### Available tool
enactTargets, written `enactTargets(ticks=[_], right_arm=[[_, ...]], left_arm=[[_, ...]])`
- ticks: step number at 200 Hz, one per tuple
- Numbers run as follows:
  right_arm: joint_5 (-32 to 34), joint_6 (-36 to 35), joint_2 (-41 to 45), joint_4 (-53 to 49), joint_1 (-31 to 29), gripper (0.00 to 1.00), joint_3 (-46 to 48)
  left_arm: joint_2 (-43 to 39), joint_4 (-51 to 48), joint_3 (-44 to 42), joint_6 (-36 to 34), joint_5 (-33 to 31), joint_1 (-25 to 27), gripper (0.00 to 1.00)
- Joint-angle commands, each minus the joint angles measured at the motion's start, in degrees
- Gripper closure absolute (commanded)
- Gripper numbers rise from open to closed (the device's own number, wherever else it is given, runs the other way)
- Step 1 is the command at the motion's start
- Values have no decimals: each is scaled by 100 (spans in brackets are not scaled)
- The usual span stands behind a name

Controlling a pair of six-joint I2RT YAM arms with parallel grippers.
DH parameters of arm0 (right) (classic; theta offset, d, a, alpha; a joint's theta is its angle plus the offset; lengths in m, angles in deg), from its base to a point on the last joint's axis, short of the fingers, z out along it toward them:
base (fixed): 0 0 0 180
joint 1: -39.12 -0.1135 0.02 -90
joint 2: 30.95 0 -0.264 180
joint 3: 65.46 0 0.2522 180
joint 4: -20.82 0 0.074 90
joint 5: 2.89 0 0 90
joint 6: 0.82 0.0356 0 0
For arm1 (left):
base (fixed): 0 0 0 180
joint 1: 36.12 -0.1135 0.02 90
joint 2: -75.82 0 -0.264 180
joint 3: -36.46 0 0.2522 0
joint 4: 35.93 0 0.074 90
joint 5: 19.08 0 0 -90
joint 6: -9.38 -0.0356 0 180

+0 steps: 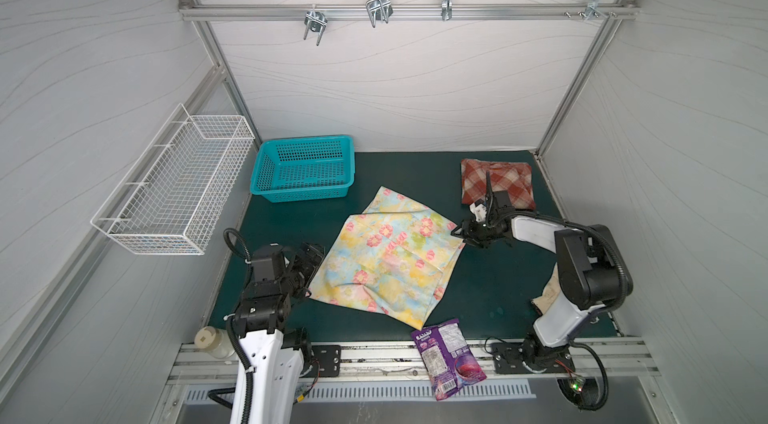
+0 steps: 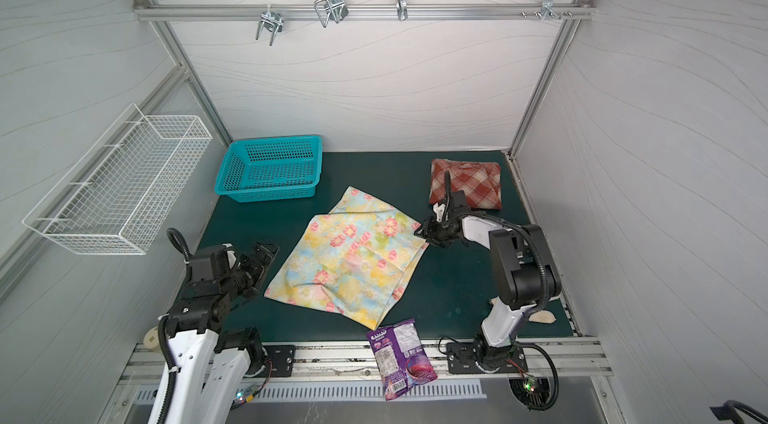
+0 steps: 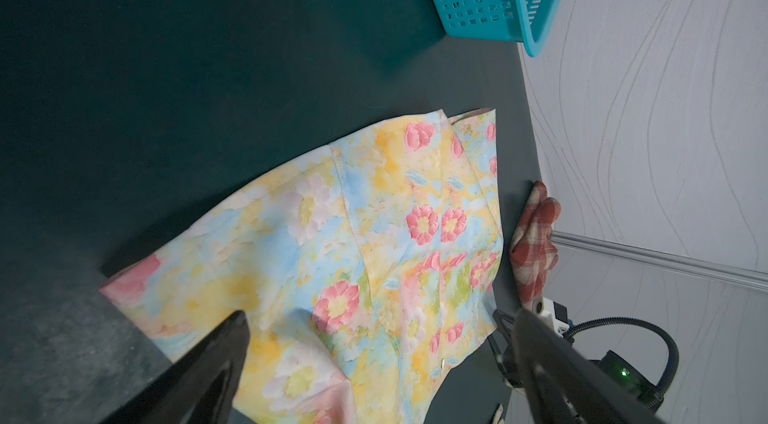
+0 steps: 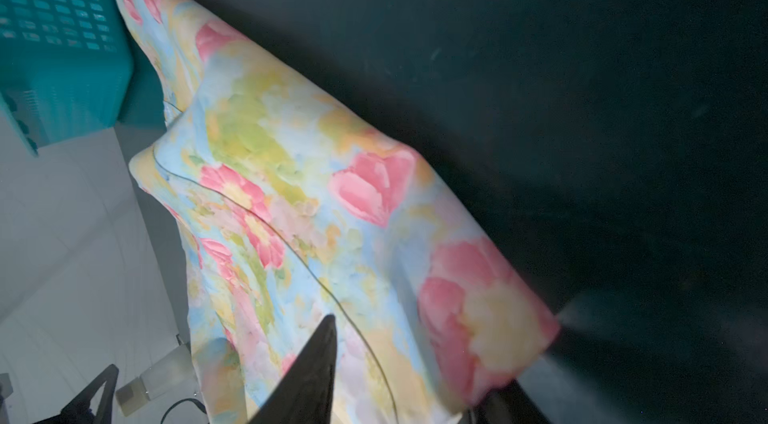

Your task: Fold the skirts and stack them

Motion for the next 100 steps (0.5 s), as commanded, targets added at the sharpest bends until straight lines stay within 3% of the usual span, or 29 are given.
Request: enactTargets(ticks=[1, 16, 78, 100], right_arm=[[-338, 300, -279, 454, 150, 67, -382], [-425, 413, -462, 484, 253, 73, -646], [-1341, 1504, -1429, 1207, 876, 75, -1566], [-1560, 1810, -1829, 1434, 1084, 80, -1834]], left_arm=[[154, 249, 321, -129, 53, -35, 1], [259, 336, 356, -179, 57, -36, 1], [806, 981, 494, -397, 169, -30, 1], [1084, 1222, 533, -522, 422, -32, 1]])
